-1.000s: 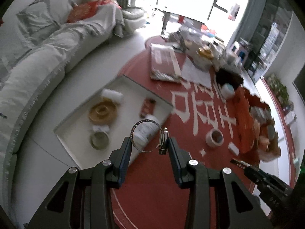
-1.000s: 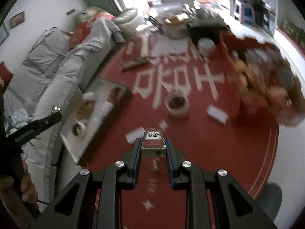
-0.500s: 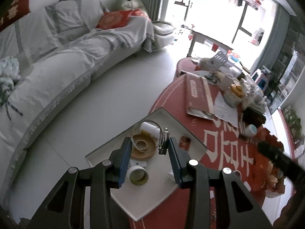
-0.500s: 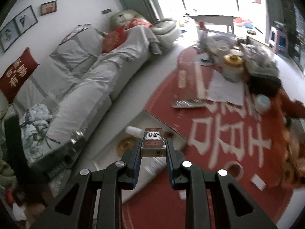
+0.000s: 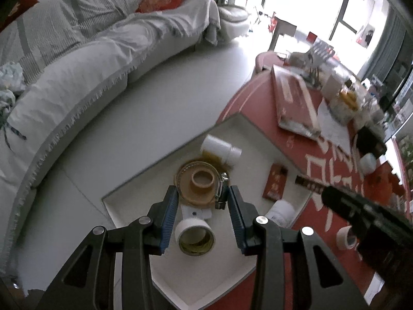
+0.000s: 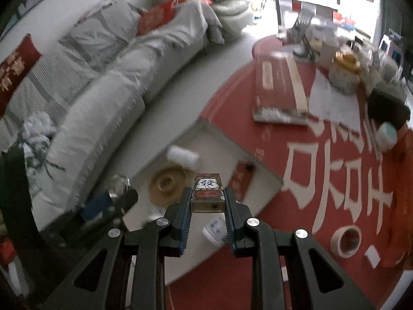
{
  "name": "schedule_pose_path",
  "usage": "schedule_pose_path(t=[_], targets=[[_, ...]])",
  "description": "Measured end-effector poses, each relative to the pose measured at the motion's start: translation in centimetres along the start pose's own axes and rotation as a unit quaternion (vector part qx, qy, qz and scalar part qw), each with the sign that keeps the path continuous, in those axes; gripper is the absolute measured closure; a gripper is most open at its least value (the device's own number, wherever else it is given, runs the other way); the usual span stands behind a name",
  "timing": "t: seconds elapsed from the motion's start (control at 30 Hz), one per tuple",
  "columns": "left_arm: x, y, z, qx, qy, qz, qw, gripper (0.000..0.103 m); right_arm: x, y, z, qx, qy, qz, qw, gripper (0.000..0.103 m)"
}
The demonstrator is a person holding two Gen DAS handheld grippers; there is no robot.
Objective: Organize rigid objects
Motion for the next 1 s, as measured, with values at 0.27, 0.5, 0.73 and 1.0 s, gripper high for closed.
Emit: schedule_pose_path(t=[0.27,0.5,0.73,1.0], targets=[[-0.1,0.6,-2.5,0.019,-0.015,-0.006,0.9997,0.061,-1.3,0.3,-2.3,0.023,0.012,-0.003,1.0,0.078],[-0.4,-0.2,-3.1,0.016,-0.021,-0.014,0.9996,0.061,0.0,-0.8,-3.3,0.024,0.008,0.01,1.0,0.078],[-0.1,-0.5,-3.9,0.022,-0.032,-0.019,0.9991,0.061,-0.1,-1.2,-4.4,0.027,0.001,0.002,1.0,0.078],[-0.3,-0.6,-5.6,0.037,-0.046,-0.033,0.9977,0.061,-0.4,-1.2,-5.9,0.037,0.0,-0.004,0.999,0.078]])
Point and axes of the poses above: each gripper's, at about its wrist camera, not at the fingertips, and z roughly against the way its jaws point, x to its left, y to its underside, the point moved 7 cm from there along -z, roughly the way its jaws point, and after that the axes turned 9 degrees about z, right-handed, at the moved point
